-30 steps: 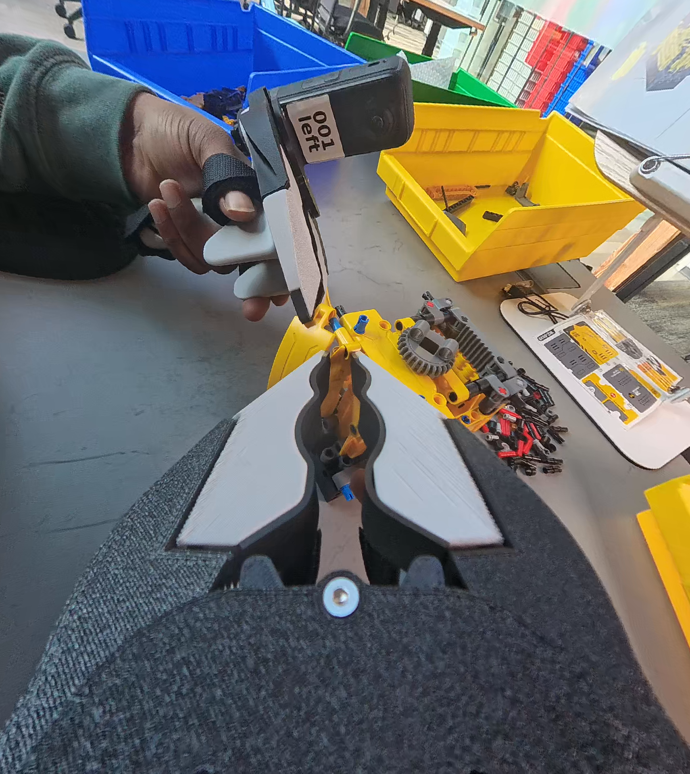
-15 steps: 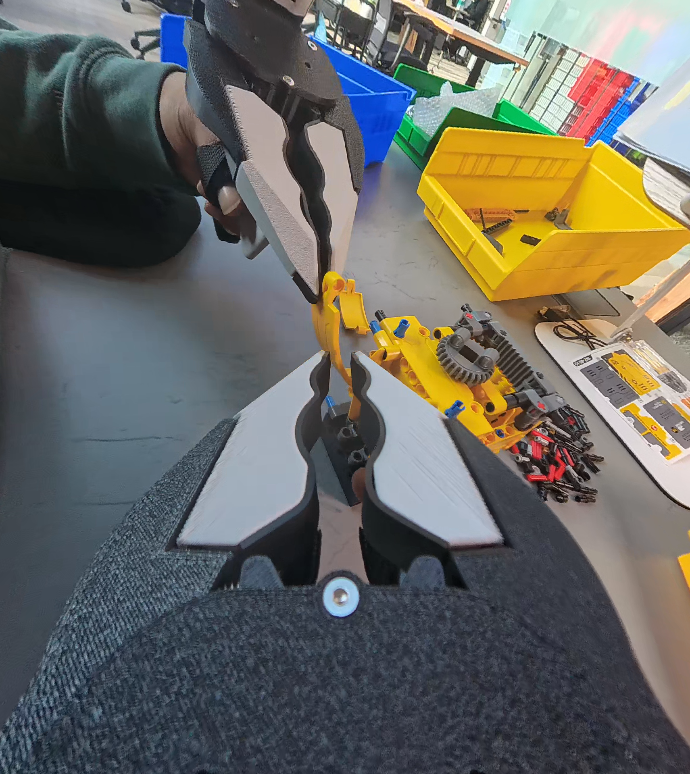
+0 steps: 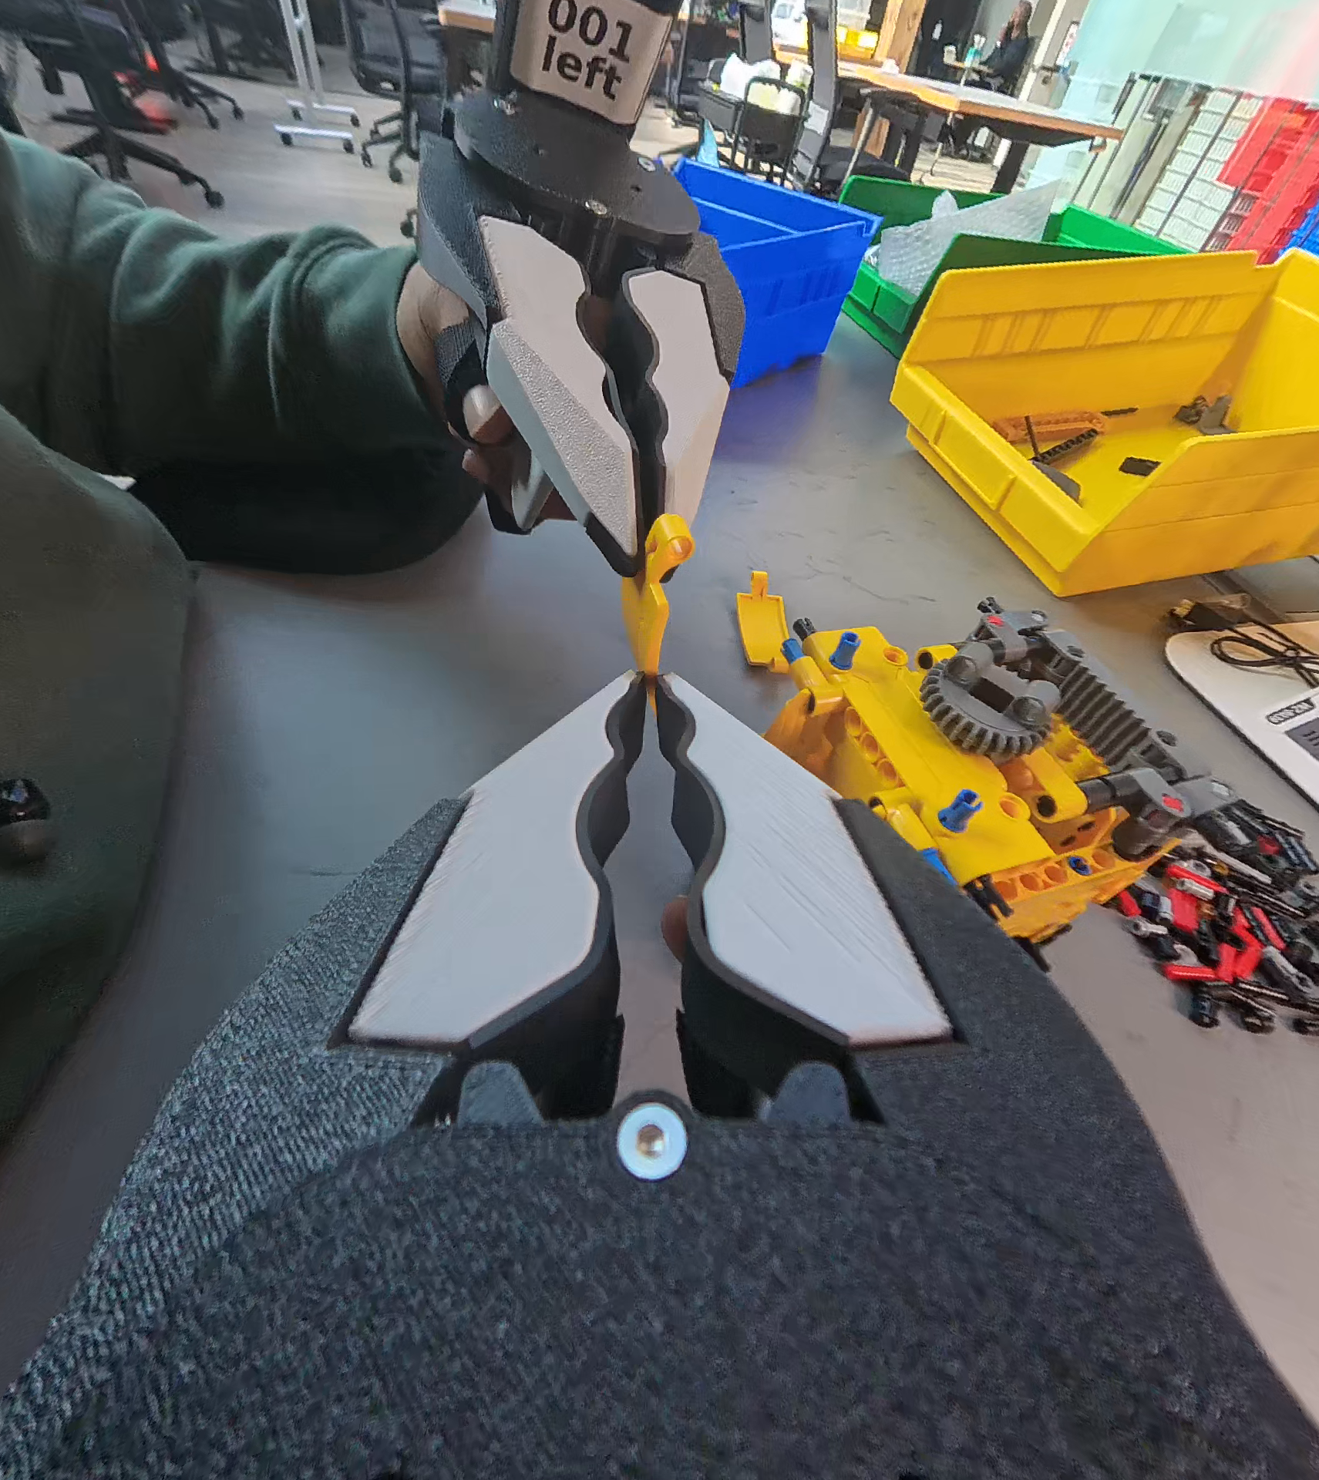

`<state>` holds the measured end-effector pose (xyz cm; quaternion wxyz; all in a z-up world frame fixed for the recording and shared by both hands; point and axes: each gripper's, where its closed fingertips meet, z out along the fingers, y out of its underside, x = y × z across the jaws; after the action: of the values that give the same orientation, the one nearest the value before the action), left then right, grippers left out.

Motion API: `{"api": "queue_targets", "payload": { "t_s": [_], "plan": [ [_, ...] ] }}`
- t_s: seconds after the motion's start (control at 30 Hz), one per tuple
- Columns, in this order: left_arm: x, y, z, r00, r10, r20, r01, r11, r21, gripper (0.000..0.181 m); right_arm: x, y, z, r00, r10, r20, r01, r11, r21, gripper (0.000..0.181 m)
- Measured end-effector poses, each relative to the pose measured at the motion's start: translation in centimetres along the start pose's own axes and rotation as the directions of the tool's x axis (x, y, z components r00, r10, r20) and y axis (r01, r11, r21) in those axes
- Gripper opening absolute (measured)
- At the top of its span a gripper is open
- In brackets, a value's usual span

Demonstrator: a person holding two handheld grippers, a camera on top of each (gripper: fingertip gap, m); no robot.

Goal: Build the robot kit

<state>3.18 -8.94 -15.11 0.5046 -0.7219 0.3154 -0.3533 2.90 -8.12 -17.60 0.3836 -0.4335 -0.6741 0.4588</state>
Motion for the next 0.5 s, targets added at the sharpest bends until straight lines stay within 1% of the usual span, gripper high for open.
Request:
{"api": "queue_targets", "payload": {
  "t_s": [0.1,0.17,0.2,0.3,0.37,0.43,0.47,0.5],
  "plan": [
    [0.3,-0.7,-0.2,1.0,0.004,-0.005,-0.004,0.999,0.044,0.005,-0.2,-0.9,-0.5,0.997,0.061,0.054,-0.065,0.995,0.07,0.002],
    [0.7,-1.4,-0.5,1.0,0.019,-0.02,-0.018,0.996,0.082,0.015,-0.4,-1.7,-1.0,0.99,0.099,0.101,-0.112,0.985,0.13,0.002],
    [0.9,-1.7,-0.7,0.999,0.023,-0.027,-0.021,0.995,0.1,0.017,-0.4,-2.0,-1.2,0.985,0.124,0.119,-0.141,0.978,0.154,0.002],
    [0.6,-1.6,-0.9,1.0,0.0,-0.03,0.004,0.994,0.108,0.018,0.2,-2.7,-1.8,0.965,0.207,0.16,-0.237,0.951,0.201,0.002],
    [0.5,-1.5,-0.7,0.997,-0.046,-0.057,0.053,0.992,0.112,0.017,0.6,-2.9,-1.8,0.937,0.29,0.196,-0.328,0.923,0.2,0.002],
    [-0.1,-1.1,-0.1,0.991,-0.125,-0.054,0.129,0.988,0.089,0.003,0.7,-3.1,-1.6,0.898,0.369,0.238,-0.416,0.89,0.189,0.002],
    [-0.4,-0.7,0.1,0.98,-0.188,-0.059,0.192,0.979,0.064,0.003,1.1,-3.3,-1.7,0.881,0.408,0.24,-0.456,0.867,0.201,0.001],
    [-0.7,-0.6,0.2,0.956,-0.282,-0.075,0.287,0.956,0.06,0.002,1.6,-3.6,-1.8,0.862,0.444,0.245,-0.495,0.841,0.219,0.0]
  ]
}}
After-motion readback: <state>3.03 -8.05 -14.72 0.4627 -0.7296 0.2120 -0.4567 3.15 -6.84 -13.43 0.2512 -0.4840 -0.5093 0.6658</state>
